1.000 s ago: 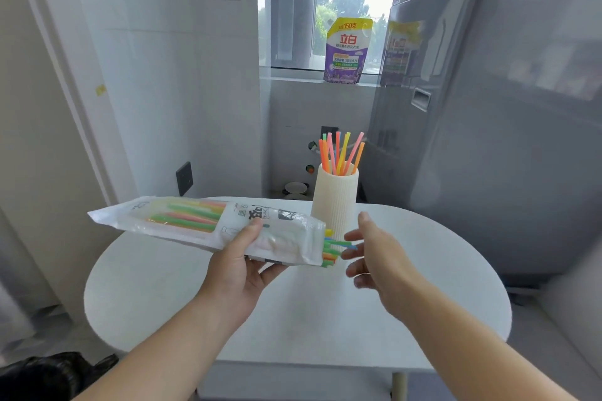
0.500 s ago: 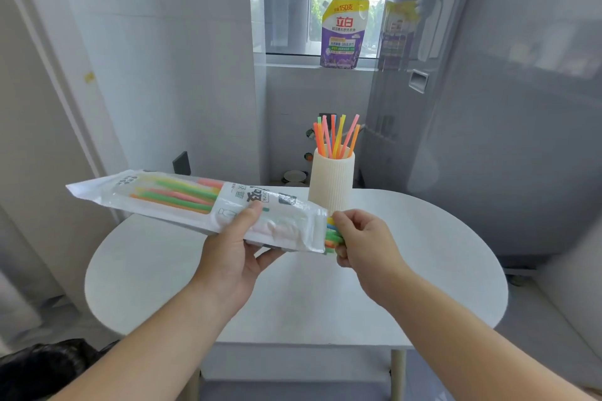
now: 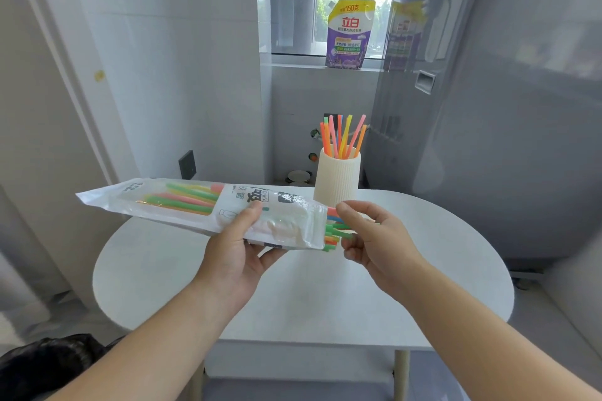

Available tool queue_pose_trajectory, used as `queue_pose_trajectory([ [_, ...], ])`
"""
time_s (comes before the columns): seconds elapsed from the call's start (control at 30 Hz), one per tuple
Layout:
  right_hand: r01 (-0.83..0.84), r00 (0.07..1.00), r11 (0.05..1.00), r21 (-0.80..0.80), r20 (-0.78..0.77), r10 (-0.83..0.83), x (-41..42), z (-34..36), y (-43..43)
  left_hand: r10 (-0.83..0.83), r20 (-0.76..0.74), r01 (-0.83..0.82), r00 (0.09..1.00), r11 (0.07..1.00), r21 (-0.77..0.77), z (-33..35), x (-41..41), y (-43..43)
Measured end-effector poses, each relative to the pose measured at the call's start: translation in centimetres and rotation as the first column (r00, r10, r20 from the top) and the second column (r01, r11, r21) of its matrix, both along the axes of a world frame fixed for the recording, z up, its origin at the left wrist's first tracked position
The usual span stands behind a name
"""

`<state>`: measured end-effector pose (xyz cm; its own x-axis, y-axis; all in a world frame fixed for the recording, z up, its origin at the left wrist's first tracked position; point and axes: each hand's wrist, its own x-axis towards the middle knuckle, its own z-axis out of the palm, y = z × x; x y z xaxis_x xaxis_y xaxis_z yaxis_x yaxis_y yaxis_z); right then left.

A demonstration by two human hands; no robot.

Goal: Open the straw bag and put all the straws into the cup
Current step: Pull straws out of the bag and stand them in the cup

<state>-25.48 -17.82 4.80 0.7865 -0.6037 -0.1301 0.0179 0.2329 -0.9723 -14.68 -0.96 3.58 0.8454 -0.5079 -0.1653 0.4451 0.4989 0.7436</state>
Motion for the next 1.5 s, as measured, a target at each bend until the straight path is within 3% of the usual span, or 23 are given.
queue_pose_trajectory([
  [0.27,0.057,0.995,0.971,-0.233,-0.065,-0.074,0.0,0.0,-0.3,0.010,-0.028,-0.011,1.000,1.000,-0.025,0.0,0.4,0.4],
  [0.4,0.031,0.999,0.986,-0.162,-0.022,-0.035,-0.3,0.4,0.2,0.008,-0.019,-0.008,1.000,1.000,-0.006,-0.1,0.3,0.4],
  [0.77,0.043,0.999,0.968,-0.248,-0.006,-0.046,-0.3,0.6,-0.1,0.030,-0.007,-0.030,1.000,0.999,-0.018,0.2,0.7,0.7],
  [0.97,0.030,0.999,0.989,-0.146,-0.013,-0.033,-0.8,1.0,-1.3,0.047,-0.036,-0.048,0.998,0.999,-0.020,0.1,0.8,0.9],
  [1.2,0.068,0.993,0.997,0.030,0.096,-0.071,-0.8,1.0,-0.9,0.062,-0.062,-0.065,0.996,0.997,-0.043,0.5,0.7,0.8],
  [1.4,0.078,0.993,0.997,0.031,0.085,-0.080,-0.7,1.0,-0.4,0.053,-0.059,-0.056,0.997,0.997,-0.055,0.6,0.6,0.9],
  [1.5,0.086,0.990,0.983,0.159,0.094,-0.102,-0.5,0.8,0.1,0.050,-0.057,-0.053,0.997,0.997,-0.061,0.7,0.4,0.9],
])
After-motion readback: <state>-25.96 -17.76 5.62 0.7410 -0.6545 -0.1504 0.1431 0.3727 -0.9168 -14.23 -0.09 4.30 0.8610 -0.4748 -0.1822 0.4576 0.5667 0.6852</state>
